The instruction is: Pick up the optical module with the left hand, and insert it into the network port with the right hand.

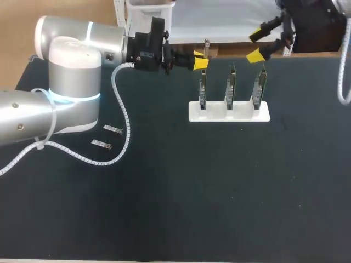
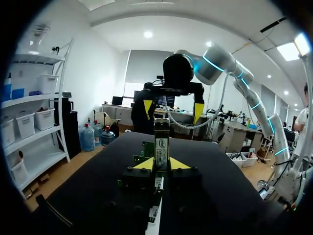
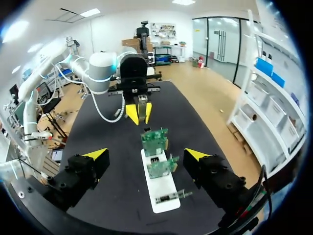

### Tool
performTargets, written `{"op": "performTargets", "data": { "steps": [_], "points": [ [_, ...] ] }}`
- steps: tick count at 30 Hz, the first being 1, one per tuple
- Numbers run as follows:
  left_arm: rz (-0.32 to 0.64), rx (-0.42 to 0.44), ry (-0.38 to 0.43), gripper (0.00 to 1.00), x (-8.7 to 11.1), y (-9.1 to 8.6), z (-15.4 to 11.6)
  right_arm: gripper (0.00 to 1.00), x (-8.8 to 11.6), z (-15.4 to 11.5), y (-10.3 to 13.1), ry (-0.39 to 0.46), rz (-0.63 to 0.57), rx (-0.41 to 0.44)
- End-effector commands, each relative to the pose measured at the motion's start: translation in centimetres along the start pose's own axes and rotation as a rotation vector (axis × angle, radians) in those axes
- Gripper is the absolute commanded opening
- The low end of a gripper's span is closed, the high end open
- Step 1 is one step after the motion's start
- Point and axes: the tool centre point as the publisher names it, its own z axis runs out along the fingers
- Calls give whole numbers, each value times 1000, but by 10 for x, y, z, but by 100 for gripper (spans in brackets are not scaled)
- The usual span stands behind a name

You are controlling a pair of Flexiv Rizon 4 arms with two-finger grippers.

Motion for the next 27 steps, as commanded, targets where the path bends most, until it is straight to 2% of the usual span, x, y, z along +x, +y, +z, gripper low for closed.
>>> {"op": "performTargets", "data": {
  "steps": [1, 4, 13, 16, 22, 27],
  "points": [
    [2, -7, -3, 0, 1, -2, 0, 100, -7, 13, -6, 2, -1, -178],
    [2, -7, -3, 0, 1, -2, 0, 100, -11, 20, -7, 3, 15, -144],
    [2, -7, -3, 0, 1, -2, 0, 100, -25, 28, 1, -67, -31, -205],
    [2, -7, -3, 0, 1, -2, 0, 100, -28, 29, 1, -71, -47, -193],
    [2, -7, -3, 0, 1, -2, 0, 100, -30, 35, 3, -109, -83, -84],
    [2, -7, -3, 0, 1, -2, 0, 100, -32, 42, 4, -118, -88, -77]
  ]
}}
